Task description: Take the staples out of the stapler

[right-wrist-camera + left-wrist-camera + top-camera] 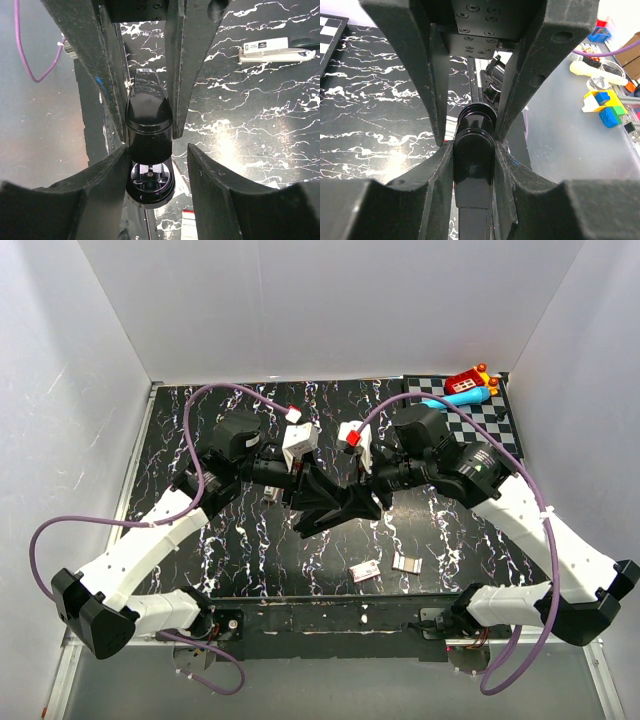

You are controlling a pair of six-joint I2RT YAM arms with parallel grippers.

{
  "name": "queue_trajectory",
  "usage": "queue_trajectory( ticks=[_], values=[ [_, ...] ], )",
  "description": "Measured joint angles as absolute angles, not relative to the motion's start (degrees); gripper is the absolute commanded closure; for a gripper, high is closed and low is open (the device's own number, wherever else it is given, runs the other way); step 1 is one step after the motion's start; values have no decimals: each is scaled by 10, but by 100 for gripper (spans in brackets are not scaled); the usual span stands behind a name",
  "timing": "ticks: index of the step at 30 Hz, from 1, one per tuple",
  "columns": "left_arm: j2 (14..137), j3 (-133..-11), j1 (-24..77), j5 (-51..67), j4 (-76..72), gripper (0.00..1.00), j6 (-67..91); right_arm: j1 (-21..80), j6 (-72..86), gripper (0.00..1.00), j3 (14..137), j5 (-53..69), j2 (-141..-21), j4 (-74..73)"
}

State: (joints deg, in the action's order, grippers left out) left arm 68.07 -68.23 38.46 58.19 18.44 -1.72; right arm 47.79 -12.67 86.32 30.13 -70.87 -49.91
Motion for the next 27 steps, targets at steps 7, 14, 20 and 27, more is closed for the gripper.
queue_trajectory(
  ticks=[7, 14, 20, 27],
  values=[
    [679, -679, 384, 578, 172, 100, -13, 480, -118, 61, 844, 297, -687, -472],
    [676, -675, 384, 581, 162, 100, -14, 481, -107, 92, 831, 297, -672, -453],
    [662, -659, 386, 583, 151, 100, -5, 482, -94, 99, 783, 305, -642, -410],
    [657, -642, 392, 583, 137, 100, 6, 482, -59, 99, 696, 311, -590, -323]
  ],
)
